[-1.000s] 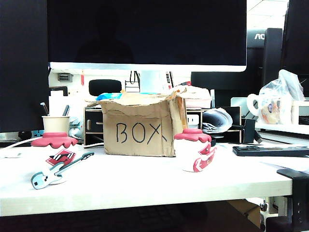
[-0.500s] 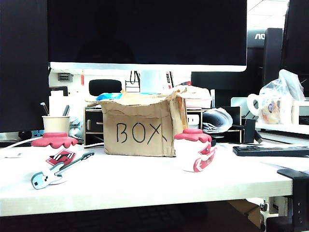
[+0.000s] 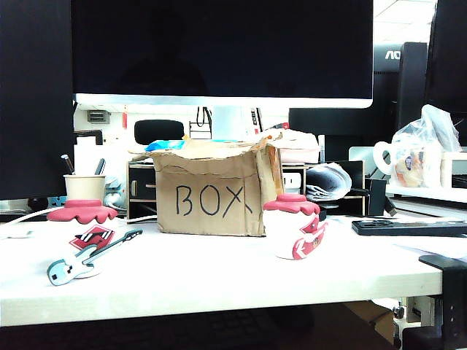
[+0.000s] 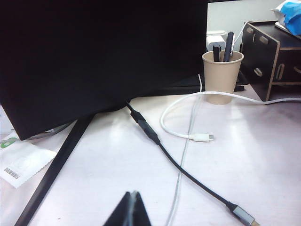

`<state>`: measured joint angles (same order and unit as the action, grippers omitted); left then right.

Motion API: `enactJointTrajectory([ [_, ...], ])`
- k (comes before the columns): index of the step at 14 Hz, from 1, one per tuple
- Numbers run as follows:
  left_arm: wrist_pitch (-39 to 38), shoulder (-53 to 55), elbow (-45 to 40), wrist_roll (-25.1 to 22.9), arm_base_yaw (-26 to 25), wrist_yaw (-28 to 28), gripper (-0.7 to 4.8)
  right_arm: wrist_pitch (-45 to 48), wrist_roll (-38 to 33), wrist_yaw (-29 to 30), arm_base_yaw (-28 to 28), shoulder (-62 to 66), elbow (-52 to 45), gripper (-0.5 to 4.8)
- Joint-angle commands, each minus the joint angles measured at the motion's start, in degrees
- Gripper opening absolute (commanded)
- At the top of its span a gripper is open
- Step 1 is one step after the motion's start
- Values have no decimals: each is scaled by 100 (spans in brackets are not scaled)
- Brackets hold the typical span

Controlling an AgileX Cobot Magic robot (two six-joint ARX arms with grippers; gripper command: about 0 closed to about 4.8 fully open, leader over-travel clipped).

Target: Put the doll that is least similar in size compared to the others into the paper box.

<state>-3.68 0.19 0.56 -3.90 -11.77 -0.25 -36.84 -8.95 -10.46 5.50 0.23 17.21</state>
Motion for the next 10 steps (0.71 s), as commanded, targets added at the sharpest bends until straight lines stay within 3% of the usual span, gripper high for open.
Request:
enactJointTrajectory([
  [1, 74, 0, 7, -17, -2, 7, -5, 61, -2, 4, 4, 0, -179, -1],
  [10, 74, 0, 7, -17, -2, 7, -5, 17, 2, 2, 55, 0, -243, -1],
])
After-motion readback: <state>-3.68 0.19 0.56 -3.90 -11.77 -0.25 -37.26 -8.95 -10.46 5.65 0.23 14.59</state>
